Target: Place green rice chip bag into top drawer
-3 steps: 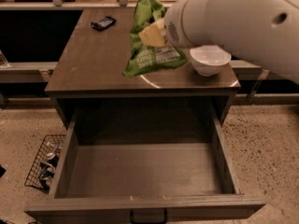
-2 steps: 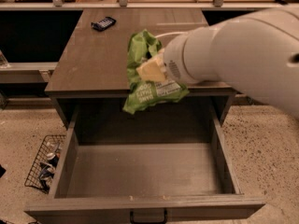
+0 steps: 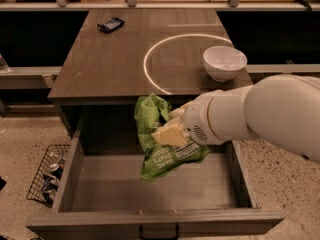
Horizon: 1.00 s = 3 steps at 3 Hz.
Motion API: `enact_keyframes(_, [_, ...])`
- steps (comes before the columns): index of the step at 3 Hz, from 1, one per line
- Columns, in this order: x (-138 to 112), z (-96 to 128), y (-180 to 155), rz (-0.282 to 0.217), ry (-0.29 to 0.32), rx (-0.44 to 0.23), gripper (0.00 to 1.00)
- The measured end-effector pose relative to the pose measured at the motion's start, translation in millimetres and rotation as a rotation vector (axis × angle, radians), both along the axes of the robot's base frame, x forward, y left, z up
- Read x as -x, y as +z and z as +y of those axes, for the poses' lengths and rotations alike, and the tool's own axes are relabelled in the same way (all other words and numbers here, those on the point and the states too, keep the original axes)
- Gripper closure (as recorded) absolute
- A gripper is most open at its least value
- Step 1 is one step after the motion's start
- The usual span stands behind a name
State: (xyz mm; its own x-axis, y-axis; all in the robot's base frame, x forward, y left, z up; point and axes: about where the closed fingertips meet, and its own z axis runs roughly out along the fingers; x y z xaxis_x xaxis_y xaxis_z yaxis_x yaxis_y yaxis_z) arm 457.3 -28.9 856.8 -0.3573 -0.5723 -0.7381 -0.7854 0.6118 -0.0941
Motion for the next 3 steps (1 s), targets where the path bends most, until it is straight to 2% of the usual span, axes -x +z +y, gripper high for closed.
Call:
enact_keyframes(1, [0, 0, 0, 0.000, 0.000, 0.000, 1.00])
enact_keyframes(2, [-1, -5, -39, 0.051, -0.028, -0.009, 1.00])
enact_keyframes(3, [2, -14, -126, 0.162, -0.062, -0.023, 1.00])
